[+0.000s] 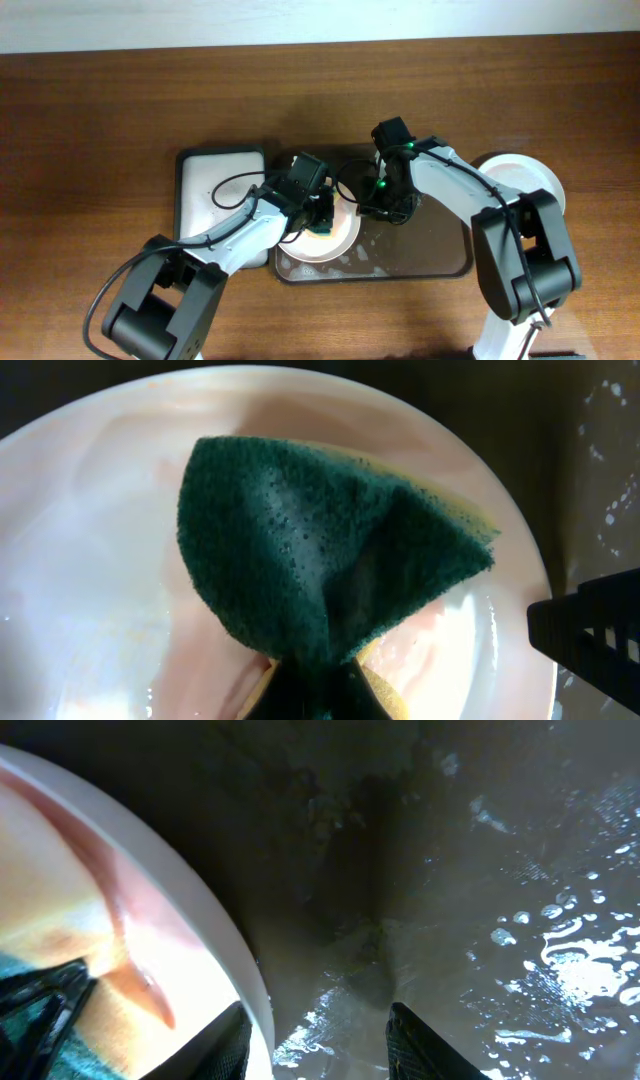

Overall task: Clean dirty plates on tray and stack at the side
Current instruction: 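Scrub the pink plate with the sponge in the left gripper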

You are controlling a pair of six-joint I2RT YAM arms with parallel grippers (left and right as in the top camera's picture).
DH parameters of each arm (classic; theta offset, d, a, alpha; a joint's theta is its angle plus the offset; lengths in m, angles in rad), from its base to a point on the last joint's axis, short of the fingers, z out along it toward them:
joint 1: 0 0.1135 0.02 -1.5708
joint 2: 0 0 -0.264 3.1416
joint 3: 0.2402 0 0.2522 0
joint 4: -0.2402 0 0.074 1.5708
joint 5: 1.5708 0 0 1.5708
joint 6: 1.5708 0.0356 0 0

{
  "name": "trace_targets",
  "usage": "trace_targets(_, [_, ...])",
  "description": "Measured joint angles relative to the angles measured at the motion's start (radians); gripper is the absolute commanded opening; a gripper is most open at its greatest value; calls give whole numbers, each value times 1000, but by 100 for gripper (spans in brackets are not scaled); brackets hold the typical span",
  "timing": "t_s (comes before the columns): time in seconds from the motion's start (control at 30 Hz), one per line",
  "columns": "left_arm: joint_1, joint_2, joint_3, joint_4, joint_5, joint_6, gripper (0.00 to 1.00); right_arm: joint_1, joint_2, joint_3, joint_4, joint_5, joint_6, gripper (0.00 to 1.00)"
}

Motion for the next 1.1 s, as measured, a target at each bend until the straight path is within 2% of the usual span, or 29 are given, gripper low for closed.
trace_targets(0.13, [0, -12, 2, -76, -6, 1, 0, 0, 12, 0, -1, -9, 3, 44])
trace_targets(0.3, [3, -26, 9, -190, -97, 4, 0, 0, 13, 0, -1, -16, 3, 44])
trace_targets(0.5, [109, -43, 18, -240, -69, 5, 0, 0, 13, 0, -1, -17, 3, 44])
trace_targets(0.7, [123, -124, 77, -219, 46, 6, 0, 0, 13, 0, -3, -16, 4, 44])
trace_targets(0.83, [116, -129, 77, -257, 79, -28, 0, 0, 13, 0, -3, -16, 3, 44])
trace_targets(1.1, [-36, -47, -21, -143, 66, -102, 0, 0, 13, 0, -4, -16, 4, 44])
